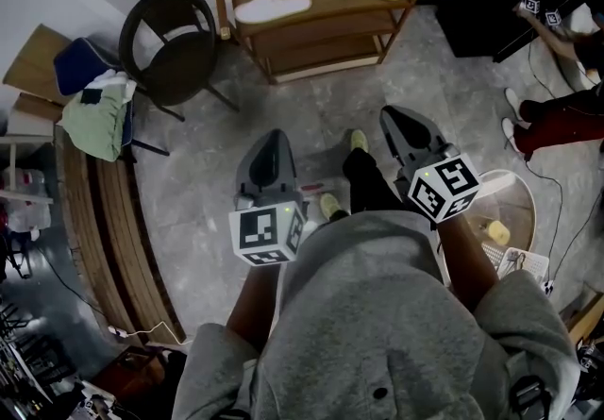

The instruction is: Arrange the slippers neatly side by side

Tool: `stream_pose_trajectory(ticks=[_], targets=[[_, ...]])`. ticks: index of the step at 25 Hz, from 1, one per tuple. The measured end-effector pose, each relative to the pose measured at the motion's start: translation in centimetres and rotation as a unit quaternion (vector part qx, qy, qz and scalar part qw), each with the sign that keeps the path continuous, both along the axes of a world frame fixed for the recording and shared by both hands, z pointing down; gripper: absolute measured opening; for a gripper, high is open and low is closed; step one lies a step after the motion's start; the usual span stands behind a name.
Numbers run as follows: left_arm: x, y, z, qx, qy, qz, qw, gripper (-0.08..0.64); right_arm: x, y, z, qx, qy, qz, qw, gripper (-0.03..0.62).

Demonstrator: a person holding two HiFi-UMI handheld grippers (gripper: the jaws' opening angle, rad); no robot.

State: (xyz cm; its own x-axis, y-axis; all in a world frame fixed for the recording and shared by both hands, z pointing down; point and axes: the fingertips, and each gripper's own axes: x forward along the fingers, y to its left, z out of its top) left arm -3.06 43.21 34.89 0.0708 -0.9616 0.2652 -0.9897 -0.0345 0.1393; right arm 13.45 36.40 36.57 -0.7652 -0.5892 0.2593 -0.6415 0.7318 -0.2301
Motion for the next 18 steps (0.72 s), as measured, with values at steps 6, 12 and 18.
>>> stream_pose_trajectory(ticks=[6, 12, 18], targets=[[-0.5, -1.2, 0.6, -0.002, 0.001, -0.002, 1.0000, 0.014, -0.2, -1.3, 0.4, 0.004, 0.000, 0.000, 1.000, 0.031], [-1.4, -5.0, 1.1, -0.004, 0.002, -0.005, 1.0000, 0.014, -0.9, -5.6, 1.4, 0.000, 0.001, 0.000, 1.000, 0.031], [-2.3, -12.1, 1.7, -0.018, 0.003, -0.004, 0.9998, 0.014, -1.8, -12.8, 2.5, -0.011, 0.002, 0.001, 1.000, 0.031]])
